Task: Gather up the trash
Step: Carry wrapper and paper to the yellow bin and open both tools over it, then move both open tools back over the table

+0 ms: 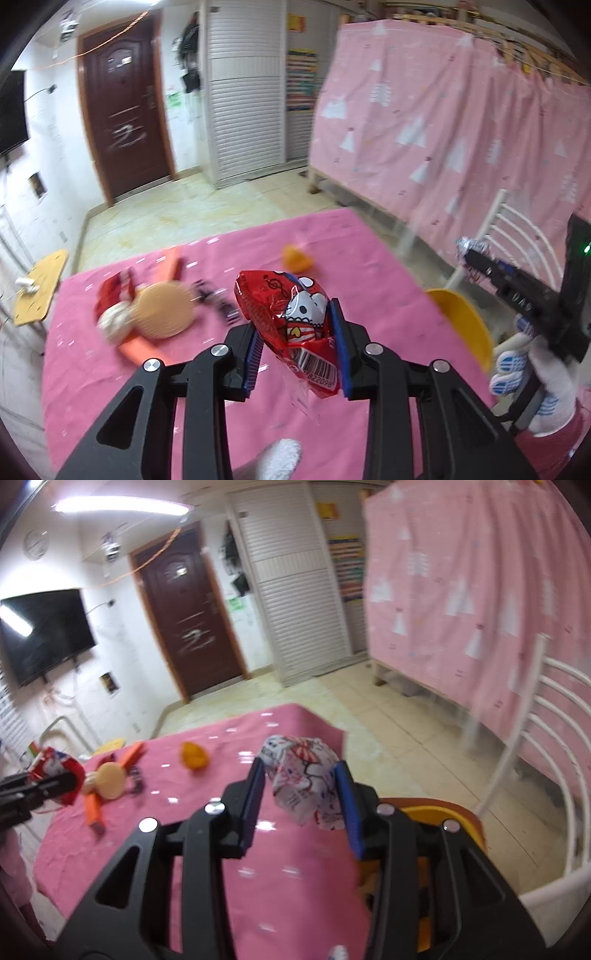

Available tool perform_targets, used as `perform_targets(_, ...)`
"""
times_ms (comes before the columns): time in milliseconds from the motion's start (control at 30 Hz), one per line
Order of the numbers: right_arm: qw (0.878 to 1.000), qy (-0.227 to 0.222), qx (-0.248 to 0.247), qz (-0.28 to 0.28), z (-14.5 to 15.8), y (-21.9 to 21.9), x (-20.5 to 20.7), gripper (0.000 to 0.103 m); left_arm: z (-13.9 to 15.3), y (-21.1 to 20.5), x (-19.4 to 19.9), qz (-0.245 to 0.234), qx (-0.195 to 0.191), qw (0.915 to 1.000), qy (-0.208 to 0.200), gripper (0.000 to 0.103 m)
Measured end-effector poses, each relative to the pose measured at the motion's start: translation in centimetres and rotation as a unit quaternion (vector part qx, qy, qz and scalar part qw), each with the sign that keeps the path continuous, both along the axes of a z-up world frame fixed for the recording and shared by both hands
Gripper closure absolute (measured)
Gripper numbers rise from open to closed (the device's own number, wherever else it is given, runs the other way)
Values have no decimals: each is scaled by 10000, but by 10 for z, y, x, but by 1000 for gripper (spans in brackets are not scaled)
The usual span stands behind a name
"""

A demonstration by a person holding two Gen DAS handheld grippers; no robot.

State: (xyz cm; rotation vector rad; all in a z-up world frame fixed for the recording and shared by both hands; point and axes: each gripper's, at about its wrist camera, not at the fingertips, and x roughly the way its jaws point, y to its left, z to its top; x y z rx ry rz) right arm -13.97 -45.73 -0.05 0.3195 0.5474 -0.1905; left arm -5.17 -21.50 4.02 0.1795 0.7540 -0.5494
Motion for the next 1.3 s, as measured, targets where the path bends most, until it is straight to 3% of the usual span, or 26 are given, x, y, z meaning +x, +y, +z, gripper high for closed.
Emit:
perform_targets(200, 9983, 132, 26, -572, -22, -44, -25, 65, 8, -68, -15, -523, -77, 9985, -132, 78)
perform_targets(467, 9960, 164, 192, -860, -47, -73, -41, 64, 9, -149, -34, -1151, -119, 9932, -155, 78)
perform_targets(633, 9943, 246, 480, -920, -66, -91, -45, 48, -3, -196, -40, -1405, -117, 9900, -88, 73)
perform_targets(700, 9937, 232, 555, -946, -68, -95, -47, 48, -9, -211, -40, -1468, -125, 9891, 36, 67)
perform_targets(867, 9924, 128, 674, -1022, -69, -104, -55, 48, -17, -222, -46, -1523, -89, 9882, 114, 54)
perform_targets(1067, 9933, 110, 652, -946, -66, -98, -52, 44, -16, -213, -47, -1489, -39, 9888, 64, 53)
perform_targets(1300, 9971, 135, 415, -631, -55, -70, -40, 41, -3, -171, -33, -1182, -192, 9928, -26, 52)
